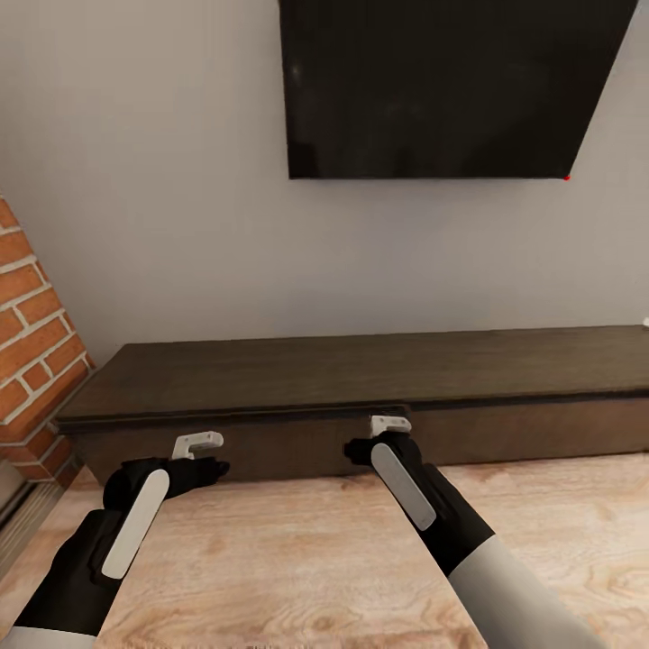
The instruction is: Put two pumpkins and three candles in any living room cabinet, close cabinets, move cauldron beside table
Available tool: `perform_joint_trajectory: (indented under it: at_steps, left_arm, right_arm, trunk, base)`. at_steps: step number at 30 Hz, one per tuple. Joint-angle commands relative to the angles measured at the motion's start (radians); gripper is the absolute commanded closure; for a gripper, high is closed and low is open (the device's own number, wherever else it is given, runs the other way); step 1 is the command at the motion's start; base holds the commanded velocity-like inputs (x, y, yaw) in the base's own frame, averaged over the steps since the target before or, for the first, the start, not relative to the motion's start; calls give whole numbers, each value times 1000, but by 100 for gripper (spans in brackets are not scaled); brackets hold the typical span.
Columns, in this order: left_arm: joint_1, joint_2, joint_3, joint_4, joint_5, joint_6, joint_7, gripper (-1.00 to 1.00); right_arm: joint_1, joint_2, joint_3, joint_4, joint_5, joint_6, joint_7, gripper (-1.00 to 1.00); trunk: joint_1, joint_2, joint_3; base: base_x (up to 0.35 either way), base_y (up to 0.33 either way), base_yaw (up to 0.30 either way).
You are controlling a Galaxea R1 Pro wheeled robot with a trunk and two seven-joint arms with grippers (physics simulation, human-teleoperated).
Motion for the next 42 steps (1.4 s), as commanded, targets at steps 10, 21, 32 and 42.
perform_joint_trajectory:
  at_steps: [10, 21, 32, 42]
  left_arm:
    - [0, 0, -2, 2, 11, 2, 11, -100]
    - [0, -11, -23, 6, 10, 2, 12, -100]
    - [0, -12, -106, 37, 9, 0, 19, -100]
    - [-4, -10, -109, 146, -14, -6, 22, -100]
  right_arm:
    - [-1, -4, -5, 9, -13, 4, -9, -100]
    - [11, -10, -9, 14, -149, 83, -8, -100]
    - [96, -15, -7, 20, -213, 47, -10, -100]
    - [182, -16, -5, 47, -210, -73, 1, -100]
  trunk:
    - [-39, 70, 18]
    - [-81, 147, 38]
    - [-123, 224, 58]
    - [-162, 294, 75]
  base:
    - [-202, 0, -191]
    - [-23, 0, -170]
    - [0, 0, -182]
    - [0, 0, -162]
